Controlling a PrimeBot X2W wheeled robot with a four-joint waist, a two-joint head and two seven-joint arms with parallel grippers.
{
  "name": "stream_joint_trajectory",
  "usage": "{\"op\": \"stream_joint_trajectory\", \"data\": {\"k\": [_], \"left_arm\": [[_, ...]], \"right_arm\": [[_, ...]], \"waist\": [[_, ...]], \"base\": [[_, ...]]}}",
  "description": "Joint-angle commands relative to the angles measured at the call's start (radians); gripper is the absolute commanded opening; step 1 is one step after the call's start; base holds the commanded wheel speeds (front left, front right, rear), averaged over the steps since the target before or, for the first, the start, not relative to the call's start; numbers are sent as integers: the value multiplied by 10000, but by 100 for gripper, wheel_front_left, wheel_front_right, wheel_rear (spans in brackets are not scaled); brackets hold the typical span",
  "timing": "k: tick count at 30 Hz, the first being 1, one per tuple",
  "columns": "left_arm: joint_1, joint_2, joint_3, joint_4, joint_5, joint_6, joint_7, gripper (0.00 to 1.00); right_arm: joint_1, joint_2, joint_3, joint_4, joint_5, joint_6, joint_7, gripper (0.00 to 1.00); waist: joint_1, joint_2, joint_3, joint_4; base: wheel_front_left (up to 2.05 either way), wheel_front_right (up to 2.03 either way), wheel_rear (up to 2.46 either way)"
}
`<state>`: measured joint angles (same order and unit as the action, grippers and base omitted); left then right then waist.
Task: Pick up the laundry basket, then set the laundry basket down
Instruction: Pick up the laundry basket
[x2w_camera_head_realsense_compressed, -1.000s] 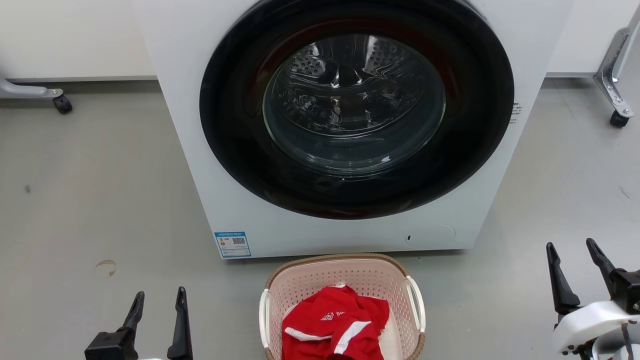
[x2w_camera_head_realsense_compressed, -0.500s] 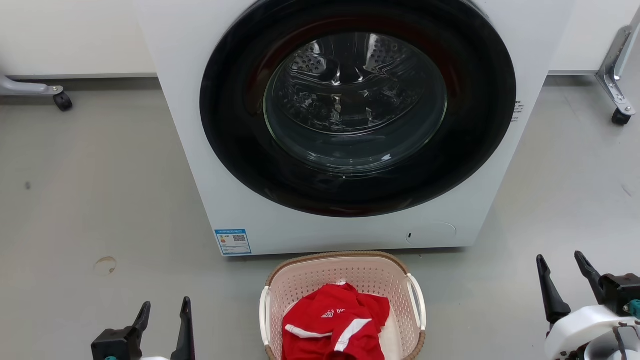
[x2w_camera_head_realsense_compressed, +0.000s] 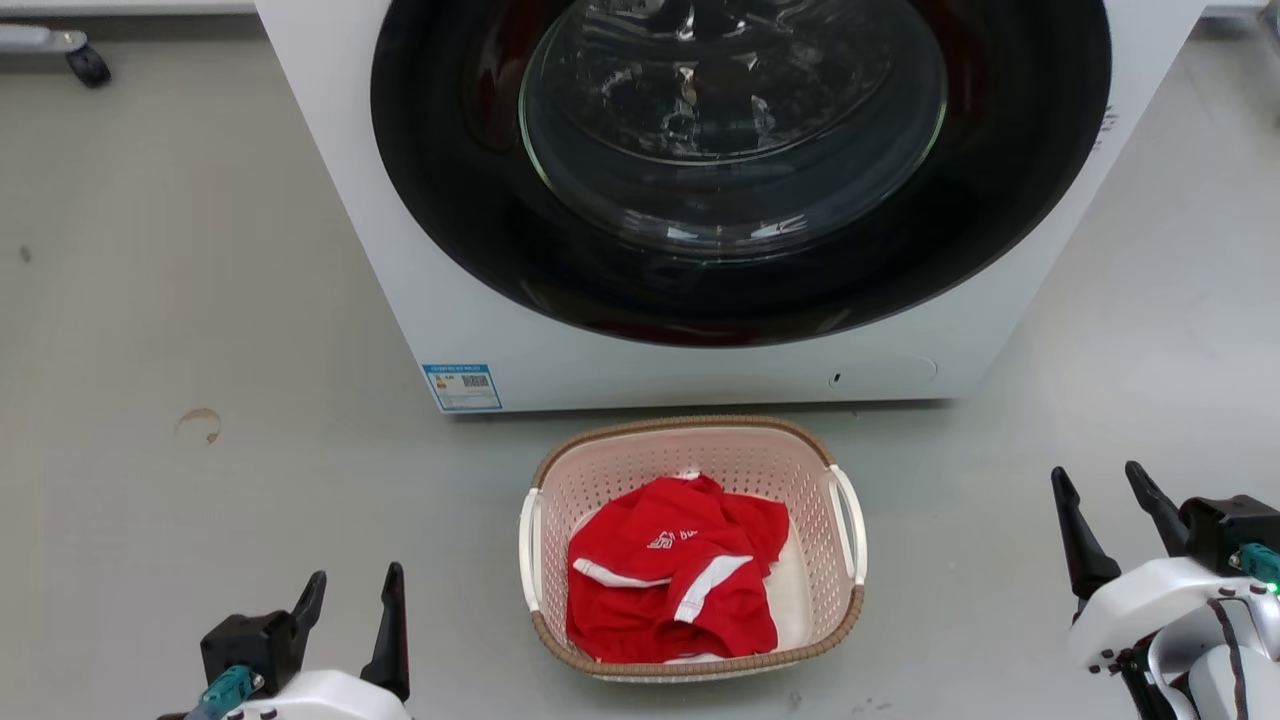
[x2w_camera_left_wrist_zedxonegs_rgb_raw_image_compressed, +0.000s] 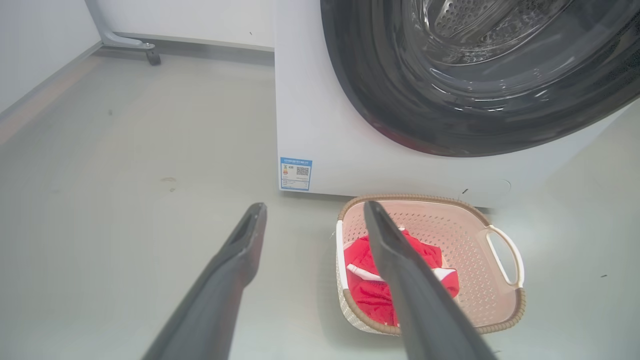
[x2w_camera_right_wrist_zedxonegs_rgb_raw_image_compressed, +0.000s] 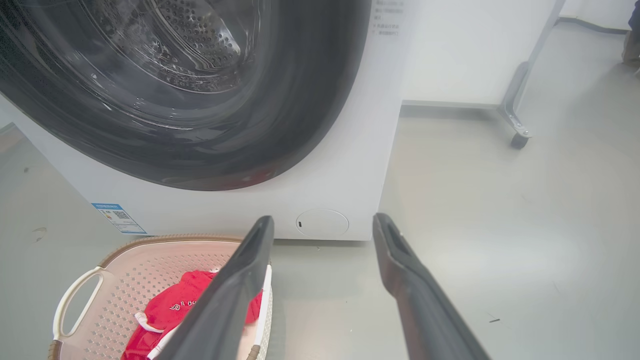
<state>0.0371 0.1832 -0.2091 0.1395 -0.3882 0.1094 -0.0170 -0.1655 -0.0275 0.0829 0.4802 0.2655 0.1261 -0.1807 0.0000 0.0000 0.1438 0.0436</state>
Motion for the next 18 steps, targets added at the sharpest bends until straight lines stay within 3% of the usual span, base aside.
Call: {"op": "stream_joint_trajectory", "data": {"k": [1, 18], "left_arm": [[-645, 47, 280, -57, -94, -124, -164, 100], [-3506, -562, -148, 2960, -476, -1314, -1313, 100]], "right_arm": [[-471, -227, 229, -76, 172, 46, -60, 100], [-1929, -227, 688, 1117, 711, 46, -632, 100]], "waist": [[0, 0, 600, 96], [0, 0, 3670, 483]], "base": [[0, 0, 0], [0, 0, 0]]}}
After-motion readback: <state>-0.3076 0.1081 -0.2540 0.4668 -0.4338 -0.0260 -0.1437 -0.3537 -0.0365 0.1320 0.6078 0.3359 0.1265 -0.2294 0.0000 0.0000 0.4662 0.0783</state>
